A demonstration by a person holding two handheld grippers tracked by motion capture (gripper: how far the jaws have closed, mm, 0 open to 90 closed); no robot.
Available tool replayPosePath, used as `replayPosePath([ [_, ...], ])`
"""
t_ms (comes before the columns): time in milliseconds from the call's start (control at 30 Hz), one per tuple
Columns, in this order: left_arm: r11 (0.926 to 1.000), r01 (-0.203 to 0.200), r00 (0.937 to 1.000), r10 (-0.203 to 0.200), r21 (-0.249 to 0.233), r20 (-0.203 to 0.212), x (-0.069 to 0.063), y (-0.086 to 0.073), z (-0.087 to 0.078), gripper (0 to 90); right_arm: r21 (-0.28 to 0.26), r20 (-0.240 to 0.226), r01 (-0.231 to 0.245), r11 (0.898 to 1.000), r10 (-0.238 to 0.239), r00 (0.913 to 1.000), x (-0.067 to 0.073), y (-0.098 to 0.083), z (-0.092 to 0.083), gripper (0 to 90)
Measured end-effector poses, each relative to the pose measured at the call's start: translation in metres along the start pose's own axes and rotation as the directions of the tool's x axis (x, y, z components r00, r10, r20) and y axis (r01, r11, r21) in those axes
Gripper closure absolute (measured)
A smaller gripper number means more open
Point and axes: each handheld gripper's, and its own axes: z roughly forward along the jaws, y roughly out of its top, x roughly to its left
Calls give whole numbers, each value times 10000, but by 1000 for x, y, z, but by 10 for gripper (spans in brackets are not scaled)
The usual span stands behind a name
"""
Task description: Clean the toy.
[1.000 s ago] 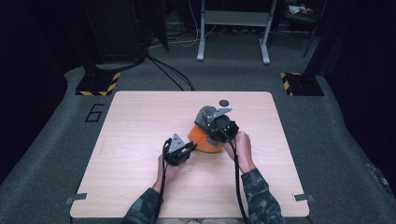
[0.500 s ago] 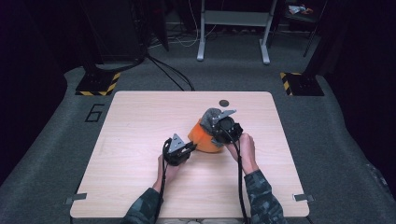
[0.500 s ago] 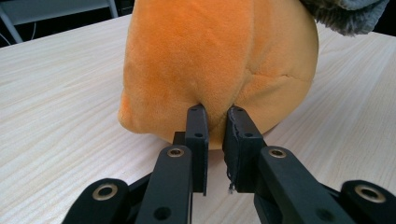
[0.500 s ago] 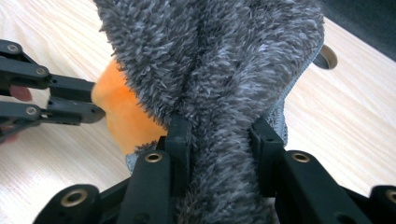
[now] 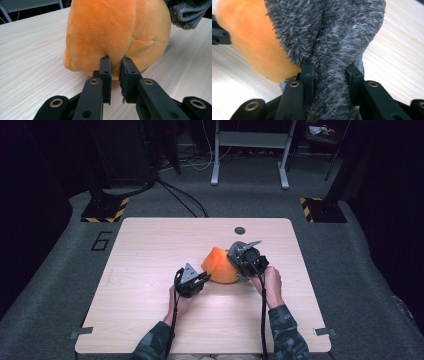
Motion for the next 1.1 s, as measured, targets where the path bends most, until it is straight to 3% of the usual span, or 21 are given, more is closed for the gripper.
replayPosePath([
  [133,9999,105,9999,-105,-28,0,-1,0,0,802,208,34,-54,9998,53,10000,-3,-2,5,662],
  [433,10000,79,10000,-79,-29,0,0,0,0,802,870,-17,-767,9933,771,9970,-11,-10,24,663],
  [667,10000,92,10000,-92,-30,-10,0,0,0,802,1595,-116,-766,9842,795,9968,-20,-17,42,663],
  [767,9999,108,9999,-108,-21,-46,0,-1,0,802,1420,98,-952,9853,948,9955,-22,-18,36,665],
  [867,9999,113,9999,-113,-21,-52,0,-1,0,801,827,208,-1065,9909,1051,9942,-22,-14,19,666],
  [933,9999,106,9999,-106,-14,-41,0,0,0,800,137,276,-844,9963,840,9961,-18,-9,4,666],
  [1000,9999,116,9999,-116,-20,-66,0,-1,0,799,-228,69,-538,9983,539,9985,-10,-1,-8,666],
  [1100,9999,150,9998,-150,-16,-154,0,-1,0,794,-283,-412,-345,9990,334,9986,0,5,-8,668],
])
